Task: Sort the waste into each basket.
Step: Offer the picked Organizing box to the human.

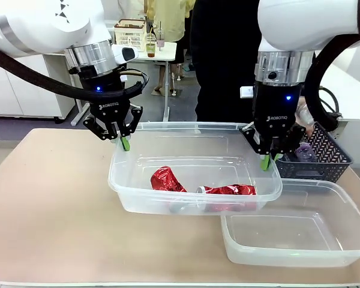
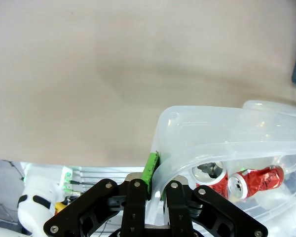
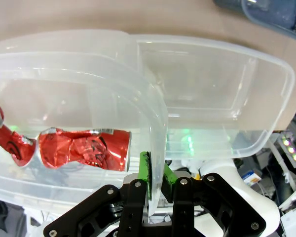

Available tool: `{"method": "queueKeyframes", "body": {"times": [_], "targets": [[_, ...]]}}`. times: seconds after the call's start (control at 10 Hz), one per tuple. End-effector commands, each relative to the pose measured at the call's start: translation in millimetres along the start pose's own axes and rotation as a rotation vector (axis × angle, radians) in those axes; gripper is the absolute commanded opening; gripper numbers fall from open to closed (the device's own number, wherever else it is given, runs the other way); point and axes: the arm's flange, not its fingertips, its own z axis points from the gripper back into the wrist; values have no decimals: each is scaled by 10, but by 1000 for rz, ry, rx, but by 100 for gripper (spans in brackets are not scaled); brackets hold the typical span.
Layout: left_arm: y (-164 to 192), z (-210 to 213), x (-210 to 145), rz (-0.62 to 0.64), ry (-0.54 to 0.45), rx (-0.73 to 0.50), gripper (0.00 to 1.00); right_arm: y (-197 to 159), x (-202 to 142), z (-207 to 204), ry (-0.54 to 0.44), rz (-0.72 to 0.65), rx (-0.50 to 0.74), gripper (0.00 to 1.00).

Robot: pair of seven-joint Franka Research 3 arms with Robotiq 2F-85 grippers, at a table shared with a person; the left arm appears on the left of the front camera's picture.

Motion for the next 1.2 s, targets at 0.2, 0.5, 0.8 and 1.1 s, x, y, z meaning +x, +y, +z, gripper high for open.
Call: {"method": "queueKeyframes", "body": {"times": [0.2, 0.5, 0.8, 1.1], "targets": [[-29, 86, 20, 15, -13, -17, 7, 16, -26, 12, 9, 2, -14, 6], [-29, 86, 20, 15, -13, -17, 7, 16, -26, 12, 9, 2, -14, 6], [-29, 86, 20, 15, -13, -17, 7, 16, -26, 12, 9, 2, -14, 6], [-29, 86, 20, 15, -13, -17, 7, 16, -26, 12, 9, 2, -14, 6]]}}
